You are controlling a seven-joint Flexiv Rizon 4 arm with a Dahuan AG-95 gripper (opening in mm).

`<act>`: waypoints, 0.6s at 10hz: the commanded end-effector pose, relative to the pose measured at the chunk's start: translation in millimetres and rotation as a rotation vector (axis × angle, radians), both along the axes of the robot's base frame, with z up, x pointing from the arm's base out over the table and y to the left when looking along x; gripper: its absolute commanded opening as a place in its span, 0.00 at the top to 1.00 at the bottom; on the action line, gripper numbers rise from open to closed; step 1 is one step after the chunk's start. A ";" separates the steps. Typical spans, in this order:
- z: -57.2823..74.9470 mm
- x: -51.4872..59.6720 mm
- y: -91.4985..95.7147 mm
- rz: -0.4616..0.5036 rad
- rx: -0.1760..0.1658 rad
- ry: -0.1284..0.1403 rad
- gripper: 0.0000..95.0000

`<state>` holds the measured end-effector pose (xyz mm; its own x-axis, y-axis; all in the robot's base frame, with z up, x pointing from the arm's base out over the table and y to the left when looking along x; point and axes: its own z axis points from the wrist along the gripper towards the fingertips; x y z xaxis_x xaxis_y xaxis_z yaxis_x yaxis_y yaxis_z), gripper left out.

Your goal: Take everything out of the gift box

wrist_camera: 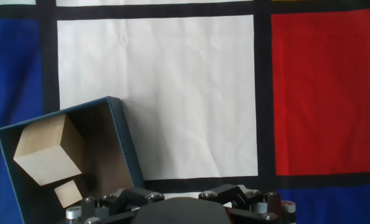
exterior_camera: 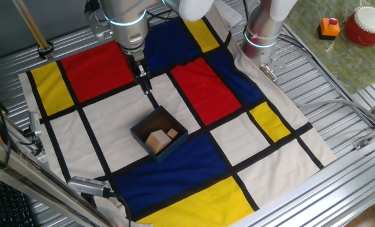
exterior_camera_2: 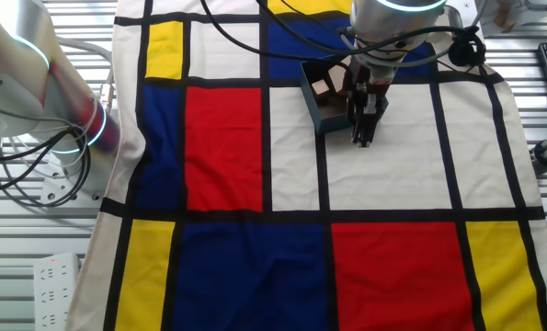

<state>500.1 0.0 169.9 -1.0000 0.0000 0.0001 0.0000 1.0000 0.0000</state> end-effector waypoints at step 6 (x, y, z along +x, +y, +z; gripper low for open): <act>7.5 4.8 2.9 0.174 0.005 0.092 1.00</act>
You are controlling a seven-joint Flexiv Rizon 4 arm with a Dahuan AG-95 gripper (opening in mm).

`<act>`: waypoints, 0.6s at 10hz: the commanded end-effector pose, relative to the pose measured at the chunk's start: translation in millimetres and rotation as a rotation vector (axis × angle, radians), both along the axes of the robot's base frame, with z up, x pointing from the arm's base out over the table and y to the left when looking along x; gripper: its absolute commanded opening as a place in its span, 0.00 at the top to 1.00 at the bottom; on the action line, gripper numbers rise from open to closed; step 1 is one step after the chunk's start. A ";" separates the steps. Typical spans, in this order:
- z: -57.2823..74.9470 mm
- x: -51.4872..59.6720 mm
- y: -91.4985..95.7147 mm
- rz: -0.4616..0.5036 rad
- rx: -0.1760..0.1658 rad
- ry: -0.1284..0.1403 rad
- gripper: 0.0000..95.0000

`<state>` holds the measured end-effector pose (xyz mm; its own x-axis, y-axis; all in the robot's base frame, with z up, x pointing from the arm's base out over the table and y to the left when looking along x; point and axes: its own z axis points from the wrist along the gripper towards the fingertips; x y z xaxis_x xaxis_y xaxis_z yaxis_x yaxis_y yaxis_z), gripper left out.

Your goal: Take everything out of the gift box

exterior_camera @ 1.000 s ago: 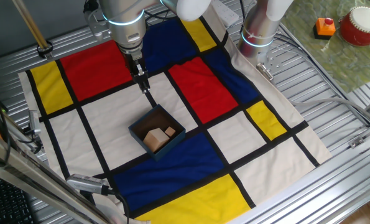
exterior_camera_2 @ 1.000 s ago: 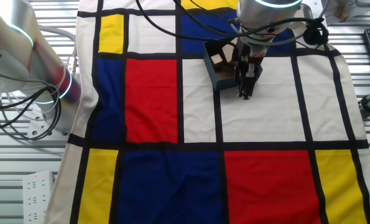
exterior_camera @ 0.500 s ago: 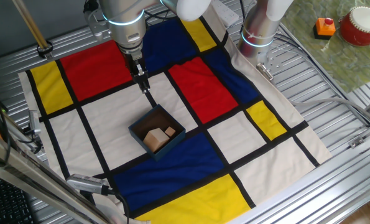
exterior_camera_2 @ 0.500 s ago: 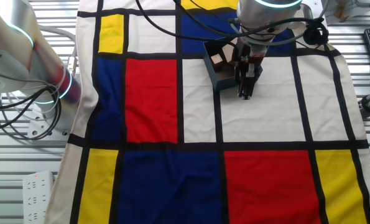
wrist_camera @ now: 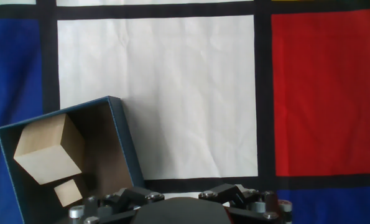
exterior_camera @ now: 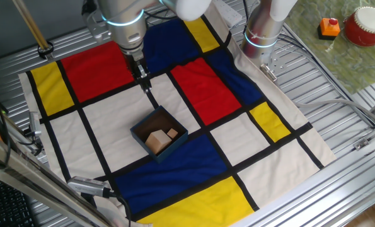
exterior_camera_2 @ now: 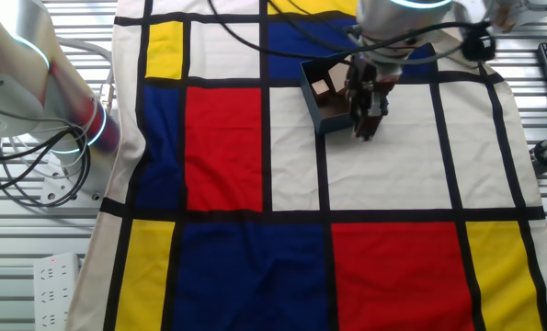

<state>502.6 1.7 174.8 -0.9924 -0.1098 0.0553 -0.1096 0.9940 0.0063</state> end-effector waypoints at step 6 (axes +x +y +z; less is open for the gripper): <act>3.2 2.3 1.3 0.058 0.008 0.016 1.00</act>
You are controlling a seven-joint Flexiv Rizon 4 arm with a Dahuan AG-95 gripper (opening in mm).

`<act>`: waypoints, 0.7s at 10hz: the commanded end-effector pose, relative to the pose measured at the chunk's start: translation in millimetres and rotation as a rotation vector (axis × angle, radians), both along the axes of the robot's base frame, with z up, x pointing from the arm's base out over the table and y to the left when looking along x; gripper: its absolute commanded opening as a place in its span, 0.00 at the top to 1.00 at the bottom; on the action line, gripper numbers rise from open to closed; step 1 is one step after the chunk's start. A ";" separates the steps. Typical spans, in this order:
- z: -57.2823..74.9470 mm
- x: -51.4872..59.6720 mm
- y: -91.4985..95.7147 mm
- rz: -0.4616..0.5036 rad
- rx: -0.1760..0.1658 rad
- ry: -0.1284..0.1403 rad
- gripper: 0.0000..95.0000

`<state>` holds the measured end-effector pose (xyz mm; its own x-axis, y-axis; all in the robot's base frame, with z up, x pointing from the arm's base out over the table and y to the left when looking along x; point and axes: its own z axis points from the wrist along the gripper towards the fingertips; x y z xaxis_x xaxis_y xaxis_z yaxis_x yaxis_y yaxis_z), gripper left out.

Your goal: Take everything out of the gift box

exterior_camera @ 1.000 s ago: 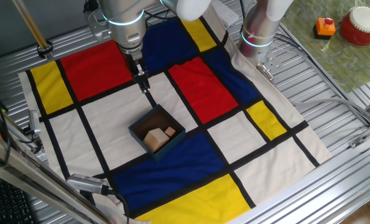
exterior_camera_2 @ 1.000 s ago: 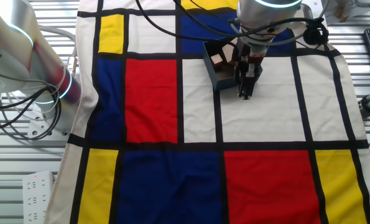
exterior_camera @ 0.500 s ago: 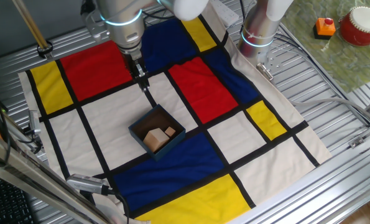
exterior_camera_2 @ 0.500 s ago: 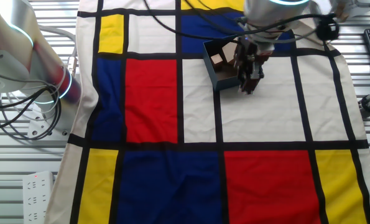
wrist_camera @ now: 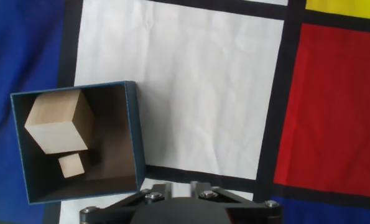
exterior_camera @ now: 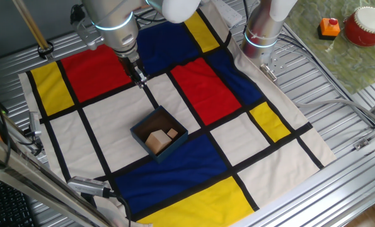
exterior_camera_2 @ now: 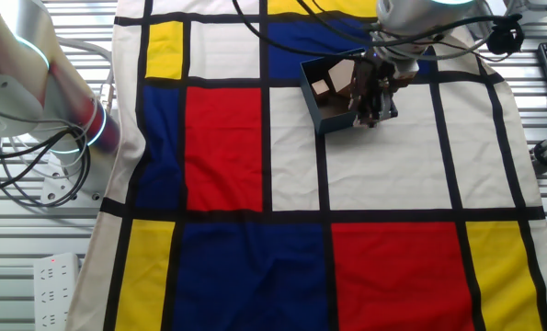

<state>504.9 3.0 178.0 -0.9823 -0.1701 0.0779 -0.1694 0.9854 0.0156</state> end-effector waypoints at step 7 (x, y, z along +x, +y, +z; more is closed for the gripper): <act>3.3 -2.7 -2.6 0.006 0.010 -0.014 1.00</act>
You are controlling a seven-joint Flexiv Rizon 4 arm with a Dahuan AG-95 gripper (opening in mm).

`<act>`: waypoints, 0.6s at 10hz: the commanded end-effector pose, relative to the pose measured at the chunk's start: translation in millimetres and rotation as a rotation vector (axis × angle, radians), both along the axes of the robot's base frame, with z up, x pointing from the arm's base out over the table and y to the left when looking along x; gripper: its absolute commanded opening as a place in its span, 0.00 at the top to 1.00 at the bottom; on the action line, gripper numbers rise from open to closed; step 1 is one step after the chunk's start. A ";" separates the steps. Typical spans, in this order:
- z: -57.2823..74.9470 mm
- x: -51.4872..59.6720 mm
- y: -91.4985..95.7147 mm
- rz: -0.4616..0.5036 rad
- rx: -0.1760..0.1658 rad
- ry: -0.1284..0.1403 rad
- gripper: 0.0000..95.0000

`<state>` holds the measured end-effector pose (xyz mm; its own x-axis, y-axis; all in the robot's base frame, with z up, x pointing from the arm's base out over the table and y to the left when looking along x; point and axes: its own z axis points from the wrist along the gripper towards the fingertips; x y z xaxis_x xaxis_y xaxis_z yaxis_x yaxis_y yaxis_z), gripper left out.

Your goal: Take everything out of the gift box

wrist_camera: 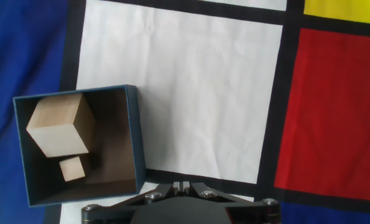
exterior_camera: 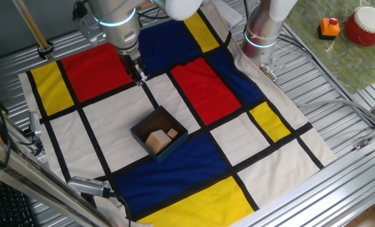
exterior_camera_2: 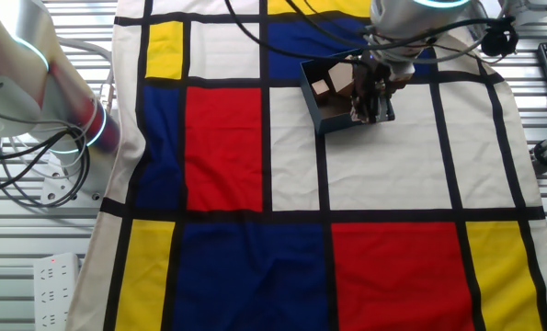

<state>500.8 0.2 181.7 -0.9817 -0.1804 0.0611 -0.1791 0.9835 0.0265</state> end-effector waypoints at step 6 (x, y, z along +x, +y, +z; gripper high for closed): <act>-10.9 15.0 13.3 0.025 0.073 -0.093 1.00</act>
<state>509.6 9.9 173.8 -0.9784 -0.2045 -0.0289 -0.2058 0.9770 0.0553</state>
